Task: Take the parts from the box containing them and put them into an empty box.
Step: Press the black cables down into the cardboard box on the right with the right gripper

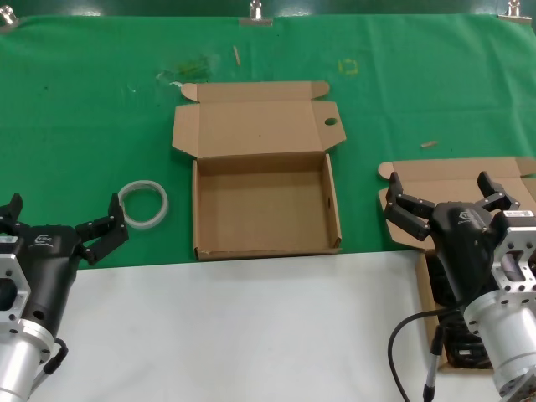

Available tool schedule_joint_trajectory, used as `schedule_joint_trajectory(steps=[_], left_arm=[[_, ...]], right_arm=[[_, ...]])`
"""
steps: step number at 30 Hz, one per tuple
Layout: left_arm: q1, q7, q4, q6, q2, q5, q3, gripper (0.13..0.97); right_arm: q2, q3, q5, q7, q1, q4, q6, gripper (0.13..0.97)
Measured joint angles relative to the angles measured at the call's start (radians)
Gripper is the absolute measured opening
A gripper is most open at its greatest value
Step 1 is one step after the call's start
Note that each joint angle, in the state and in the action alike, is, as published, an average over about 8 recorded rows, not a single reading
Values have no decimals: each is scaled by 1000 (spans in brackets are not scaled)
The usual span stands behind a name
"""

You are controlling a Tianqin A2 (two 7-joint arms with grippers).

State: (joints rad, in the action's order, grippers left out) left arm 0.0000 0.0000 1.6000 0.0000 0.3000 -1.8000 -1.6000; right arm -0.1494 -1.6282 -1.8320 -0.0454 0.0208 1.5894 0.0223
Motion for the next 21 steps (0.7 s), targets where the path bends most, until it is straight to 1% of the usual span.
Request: schedule_joint_trajectory(steps=[21], left_arm=[[0, 0, 0, 0, 0, 0, 0, 966]], right_arm=[[0, 0, 0, 0, 0, 0, 0, 966]])
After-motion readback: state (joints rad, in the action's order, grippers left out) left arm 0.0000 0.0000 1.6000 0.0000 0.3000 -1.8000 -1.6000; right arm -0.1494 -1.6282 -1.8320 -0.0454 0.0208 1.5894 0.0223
